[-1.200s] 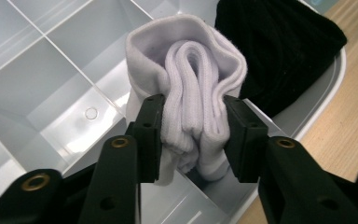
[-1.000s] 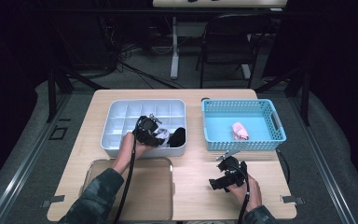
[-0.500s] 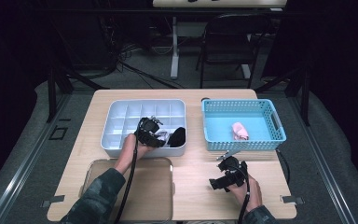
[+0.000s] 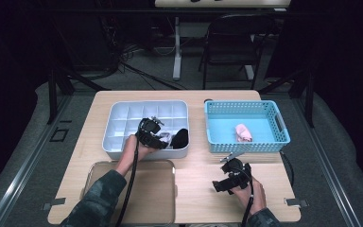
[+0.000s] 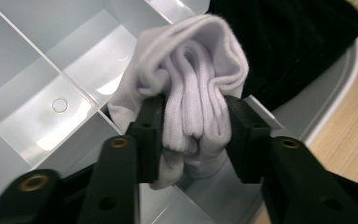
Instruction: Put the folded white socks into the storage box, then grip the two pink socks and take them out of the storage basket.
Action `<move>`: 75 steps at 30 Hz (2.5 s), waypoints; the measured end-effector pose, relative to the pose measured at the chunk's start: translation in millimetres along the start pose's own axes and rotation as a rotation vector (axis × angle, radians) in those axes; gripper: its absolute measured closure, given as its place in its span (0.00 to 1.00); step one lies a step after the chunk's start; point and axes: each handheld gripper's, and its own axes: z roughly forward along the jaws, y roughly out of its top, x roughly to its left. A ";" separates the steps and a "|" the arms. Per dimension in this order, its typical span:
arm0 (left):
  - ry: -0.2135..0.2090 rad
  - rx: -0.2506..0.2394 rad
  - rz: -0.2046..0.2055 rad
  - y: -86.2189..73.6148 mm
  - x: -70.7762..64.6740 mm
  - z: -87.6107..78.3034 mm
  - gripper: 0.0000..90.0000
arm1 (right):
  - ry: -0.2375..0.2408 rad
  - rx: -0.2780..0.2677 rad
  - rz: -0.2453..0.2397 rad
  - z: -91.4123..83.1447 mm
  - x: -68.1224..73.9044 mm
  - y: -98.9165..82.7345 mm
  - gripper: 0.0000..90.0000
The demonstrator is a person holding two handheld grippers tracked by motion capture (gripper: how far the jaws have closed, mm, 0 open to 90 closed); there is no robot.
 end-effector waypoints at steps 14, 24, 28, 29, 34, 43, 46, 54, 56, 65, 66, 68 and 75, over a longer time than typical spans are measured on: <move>0.086 -0.101 0.014 -3.2 -14.9 -41.0 0.20 | 0.031 -0.045 0.020 -16.9 -9.1 1.1 0.02; 0.082 -0.125 0.047 -21.9 -43.9 -44.9 0.09 | 0.065 -0.072 0.026 -25.0 -19.9 -0.9 0.00; 0.081 -0.133 0.066 -32.2 -56.9 -44.1 0.04 | 0.069 -0.075 0.040 -27.3 -26.0 -2.9 0.00; 0.080 -0.136 0.075 -34.6 -61.4 -43.6 0.03 | 0.069 -0.075 0.038 -28.4 -27.5 -2.9 0.00; 0.069 -0.130 0.140 -47.3 -81.3 -37.6 0.00 | 0.077 -0.079 0.059 -31.9 -33.6 -4.6 0.00; -0.007 -0.079 0.208 -57.6 -99.1 -17.3 0.01 | 0.065 -0.075 0.062 -30.3 -37.9 -5.0 0.00; -0.013 -0.043 0.241 -58.8 -103.4 -10.2 0.00 | 0.078 -0.065 0.065 -31.9 -39.4 -4.6 0.00; 0.005 -0.021 0.275 -56.8 -104.7 -8.0 0.00 | 0.112 -0.045 0.069 -42.4 -42.0 -0.3 0.00; 0.003 -0.021 0.278 -56.7 -104.4 -7.8 0.00 | 0.110 -0.055 0.067 -46.8 -43.6 1.5 0.00; -0.005 -0.014 0.282 -55.8 -103.5 -5.1 0.00 | 0.100 -0.096 0.056 -72.0 -55.3 16.4 0.00; -0.009 -0.013 0.281 -55.8 -103.3 -4.8 0.00 | 0.101 -0.102 0.055 -73.3 -56.8 18.6 0.00; -0.014 -0.005 0.286 -56.0 -103.2 -3.3 0.00 | 0.097 -0.103 0.053 -76.2 -59.8 23.5 0.00; -0.011 0.010 0.294 -56.8 -103.5 -0.3 0.00 | 0.064 -0.133 0.055 -87.2 -77.0 42.3 0.00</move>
